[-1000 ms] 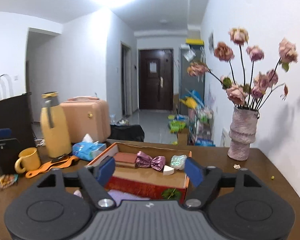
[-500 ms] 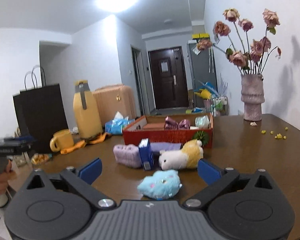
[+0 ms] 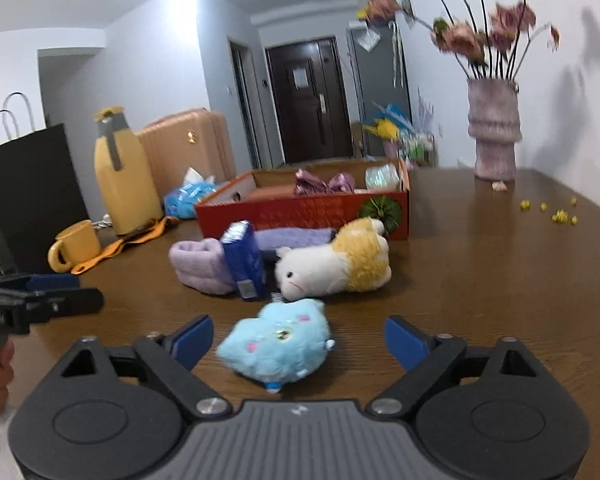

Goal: Organize soft objects
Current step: 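Lower both grippers onto the light blue plush toy and close them, then lift the blue plush toy and carry it over the red box, then open both grippers to drop the plush toy into the box, then withdraw both grippers back toward the remaining items, then lower both grippers onto the lavender fuzzy headband and close them, then lift the lavender headband and carry it over the red box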

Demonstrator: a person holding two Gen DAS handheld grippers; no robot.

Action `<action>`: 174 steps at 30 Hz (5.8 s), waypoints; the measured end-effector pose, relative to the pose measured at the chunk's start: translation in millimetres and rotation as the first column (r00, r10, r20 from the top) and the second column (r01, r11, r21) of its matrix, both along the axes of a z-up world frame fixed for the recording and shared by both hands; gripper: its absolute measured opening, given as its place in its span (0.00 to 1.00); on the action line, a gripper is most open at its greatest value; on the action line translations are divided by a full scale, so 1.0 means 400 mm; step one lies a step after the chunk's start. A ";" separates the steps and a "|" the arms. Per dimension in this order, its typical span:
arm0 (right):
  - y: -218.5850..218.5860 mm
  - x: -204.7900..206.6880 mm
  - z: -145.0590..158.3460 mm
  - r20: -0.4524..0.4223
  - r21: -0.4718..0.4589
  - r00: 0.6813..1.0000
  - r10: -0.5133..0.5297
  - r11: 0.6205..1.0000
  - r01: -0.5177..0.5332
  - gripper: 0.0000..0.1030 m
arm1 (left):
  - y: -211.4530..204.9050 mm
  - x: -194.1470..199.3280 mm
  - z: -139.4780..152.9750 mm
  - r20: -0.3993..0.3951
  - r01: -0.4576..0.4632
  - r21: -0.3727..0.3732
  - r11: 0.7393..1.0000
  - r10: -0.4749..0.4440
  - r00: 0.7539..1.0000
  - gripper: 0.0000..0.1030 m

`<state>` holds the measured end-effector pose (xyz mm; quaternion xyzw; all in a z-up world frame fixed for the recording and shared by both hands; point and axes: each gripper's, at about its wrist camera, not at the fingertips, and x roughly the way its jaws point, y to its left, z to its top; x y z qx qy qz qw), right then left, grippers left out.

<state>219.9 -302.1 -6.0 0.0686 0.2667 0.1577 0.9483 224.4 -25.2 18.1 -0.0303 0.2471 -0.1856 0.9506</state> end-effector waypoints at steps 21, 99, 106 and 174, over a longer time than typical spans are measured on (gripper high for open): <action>-0.006 0.129 -0.117 -0.181 0.246 0.983 0.030 0.969 0.016 0.37 | -0.092 0.224 -0.136 -0.358 0.110 -0.315 0.943 -0.225 0.906 0.30; 0.057 0.303 0.259 0.074 -0.130 0.997 0.027 0.991 -0.017 0.85 | 0.163 0.255 0.242 0.125 -0.126 0.073 0.989 0.117 0.985 0.76; 0.037 0.065 0.169 0.080 -0.084 0.997 0.006 0.996 0.001 0.87 | 0.178 0.040 0.163 0.104 -0.133 -0.003 0.991 0.132 0.986 0.79; 0.276 0.158 -0.114 -0.157 0.218 0.986 0.060 0.976 -0.024 0.31 | 0.164 0.147 -0.131 -0.295 -0.137 -0.258 0.956 0.057 0.954 0.40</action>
